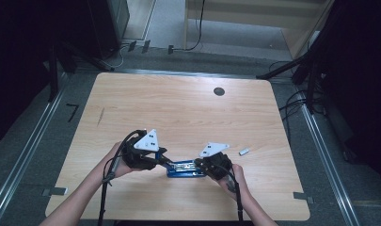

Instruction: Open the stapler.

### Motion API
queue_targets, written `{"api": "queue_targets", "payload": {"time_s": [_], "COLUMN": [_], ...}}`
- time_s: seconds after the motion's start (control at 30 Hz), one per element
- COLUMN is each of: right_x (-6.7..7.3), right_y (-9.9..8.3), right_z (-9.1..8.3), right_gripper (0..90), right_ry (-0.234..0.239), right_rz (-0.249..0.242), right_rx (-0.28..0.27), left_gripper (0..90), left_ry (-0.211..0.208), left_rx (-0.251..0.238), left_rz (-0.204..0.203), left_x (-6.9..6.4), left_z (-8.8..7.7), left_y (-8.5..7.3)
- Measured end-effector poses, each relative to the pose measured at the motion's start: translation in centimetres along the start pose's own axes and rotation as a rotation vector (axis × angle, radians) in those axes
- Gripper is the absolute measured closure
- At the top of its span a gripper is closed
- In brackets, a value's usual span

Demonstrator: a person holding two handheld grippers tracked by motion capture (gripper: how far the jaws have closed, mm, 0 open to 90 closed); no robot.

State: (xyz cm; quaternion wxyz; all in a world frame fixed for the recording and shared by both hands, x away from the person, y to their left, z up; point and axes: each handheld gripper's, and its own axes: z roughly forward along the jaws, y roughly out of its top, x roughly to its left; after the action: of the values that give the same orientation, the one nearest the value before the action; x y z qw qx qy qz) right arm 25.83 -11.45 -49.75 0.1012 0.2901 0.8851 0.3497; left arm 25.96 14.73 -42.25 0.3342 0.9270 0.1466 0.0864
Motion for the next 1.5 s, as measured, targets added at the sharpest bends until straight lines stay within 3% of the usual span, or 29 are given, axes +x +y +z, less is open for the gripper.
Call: {"api": "queue_targets", "payload": {"time_s": [0.3, 0.37, 0.5, 0.7, 0.8, 0.87, 0.93, 1.2, 1.4, 1.5], "right_x": [-0.3, -0.3, -0.2, -0.2, -0.2, -0.3, -0.3, -0.3, -0.2, -0.2], "right_y": [-0.2, -0.1, -0.1, -0.1, -0.1, -0.2, -0.3, -0.3, -0.2, -0.2], "right_z": [-0.1, -0.1, 0.0, 0.0, 0.1, 0.2, 0.2, 0.2, 0.1, 0.2], "right_gripper": [88.1, 88.1, 88.1, 88.1, 88.4, 88.9, 89.1, 89.2, 89.3, 89.3], "right_ry": [-0.001, -0.001, -0.003, -0.009, -0.011, -0.013, -0.011, -0.019, -0.024, -0.026], "right_rz": [0.017, 0.015, 0.027, 0.024, 0.029, 0.031, 0.032, 0.028, 0.024, 0.028], "right_rx": [0.013, 0.015, 0.022, 0.029, 0.041, 0.046, 0.049, 0.053, 0.055, 0.059], "left_gripper": [66.1, 66.9, 68.5, 68.5, 69.0, 71.2, 71.1, 69.7, 65.2, 62.2], "left_ry": [-0.009, 0.004, -0.023, -0.039, -0.034, -0.011, -0.015, -0.042, -0.068, -0.084], "left_rx": [0.005, 0.033, 0.012, 0.018, 0.059, 0.125, 0.161, 0.129, 0.103, 0.120], "left_rz": [-0.041, -0.040, -0.080, -0.101, -0.098, -0.076, -0.085, -0.112, -0.156, -0.148], "left_x": [0.3, 0.4, 0.8, 1.1, 1.2, 0.8, 0.8, 1.3, 1.7, 1.7], "left_z": [-0.1, 0.0, 0.0, 0.1, 0.5, 1.4, 2.4, 2.6, 2.3, 2.3], "left_y": [-1.3, -1.6, -2.5, -3.2, -3.7, -4.1, -4.8, -5.2, -5.7, -6.0]}}
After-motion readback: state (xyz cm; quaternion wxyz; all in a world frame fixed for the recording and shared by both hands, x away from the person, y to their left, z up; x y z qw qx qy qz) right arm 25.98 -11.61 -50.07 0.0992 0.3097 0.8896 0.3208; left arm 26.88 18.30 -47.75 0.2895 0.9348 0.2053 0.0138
